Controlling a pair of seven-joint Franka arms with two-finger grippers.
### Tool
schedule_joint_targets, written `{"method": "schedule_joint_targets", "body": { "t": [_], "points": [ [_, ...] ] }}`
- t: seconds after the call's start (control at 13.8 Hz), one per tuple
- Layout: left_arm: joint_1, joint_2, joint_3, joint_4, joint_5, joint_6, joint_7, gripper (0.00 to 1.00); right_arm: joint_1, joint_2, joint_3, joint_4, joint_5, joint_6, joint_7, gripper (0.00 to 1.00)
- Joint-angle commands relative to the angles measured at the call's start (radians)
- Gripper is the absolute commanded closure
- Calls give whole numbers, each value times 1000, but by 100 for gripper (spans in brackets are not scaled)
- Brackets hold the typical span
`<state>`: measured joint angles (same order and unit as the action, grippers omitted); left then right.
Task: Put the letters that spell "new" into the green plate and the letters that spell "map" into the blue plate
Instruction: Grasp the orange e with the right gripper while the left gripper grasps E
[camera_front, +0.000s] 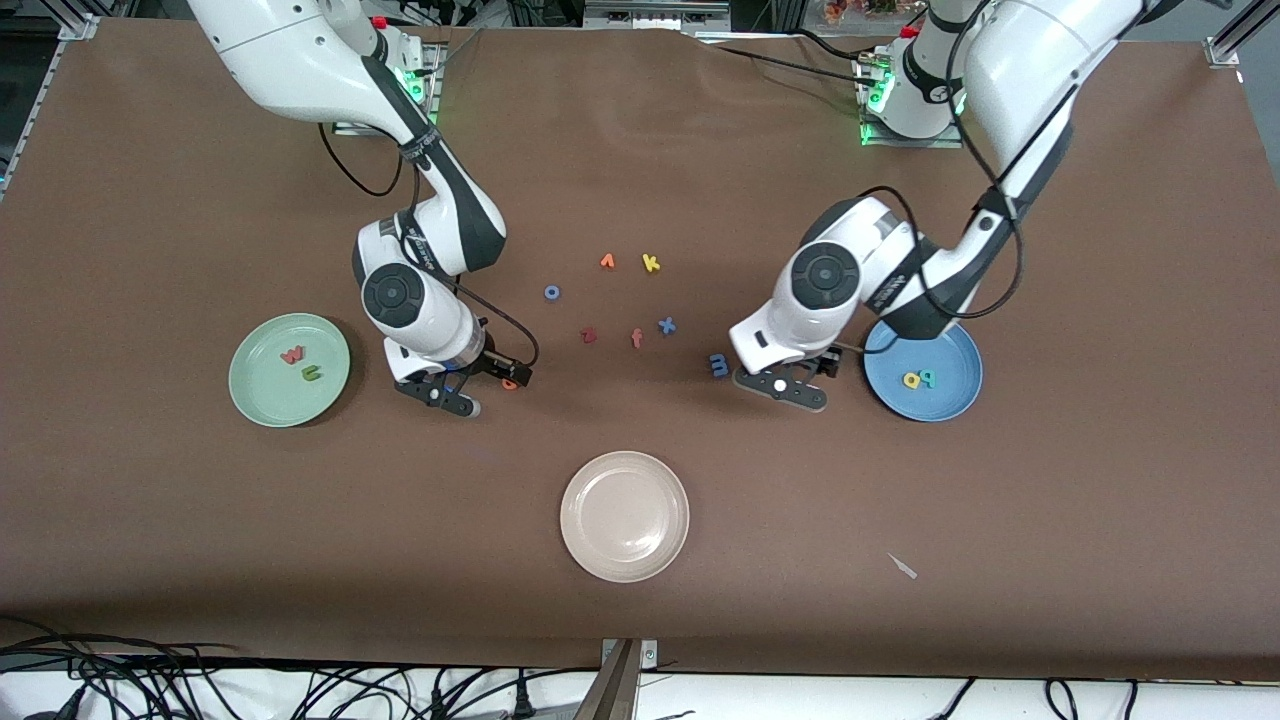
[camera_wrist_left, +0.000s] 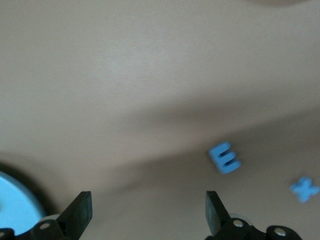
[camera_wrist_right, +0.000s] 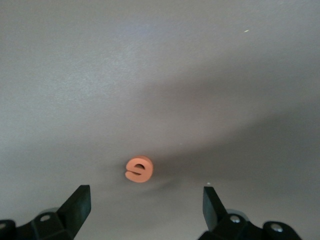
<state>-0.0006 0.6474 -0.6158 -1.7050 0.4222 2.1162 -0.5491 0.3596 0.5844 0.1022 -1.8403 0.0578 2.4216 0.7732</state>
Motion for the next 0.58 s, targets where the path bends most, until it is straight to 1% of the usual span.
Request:
{"method": "schedule_joint_targets", "body": {
  "t": [0.0, 0.07, 0.22, 0.36, 0.51],
  "points": [
    [-62, 70, 10, 81, -11, -9, -211, 0, 28, 48, -7, 59, 1, -3, 31, 1],
    [-73, 89, 11, 81, -6, -7, -256, 0, 31, 57, -7, 67, 1, -1, 31, 1],
    [-78, 132, 10, 82, -17, -2, -272, 0, 30, 68, -9, 72, -3, -1, 29, 1],
    [-105, 141, 11, 82, -5, 42, -284, 0, 30, 80, -9, 73, -18, 4, 29, 3],
    [-151, 150, 37, 82, -3, 63, -342, 0, 28, 97, -9, 73, -22, 43, 28, 7]
  ]
}}
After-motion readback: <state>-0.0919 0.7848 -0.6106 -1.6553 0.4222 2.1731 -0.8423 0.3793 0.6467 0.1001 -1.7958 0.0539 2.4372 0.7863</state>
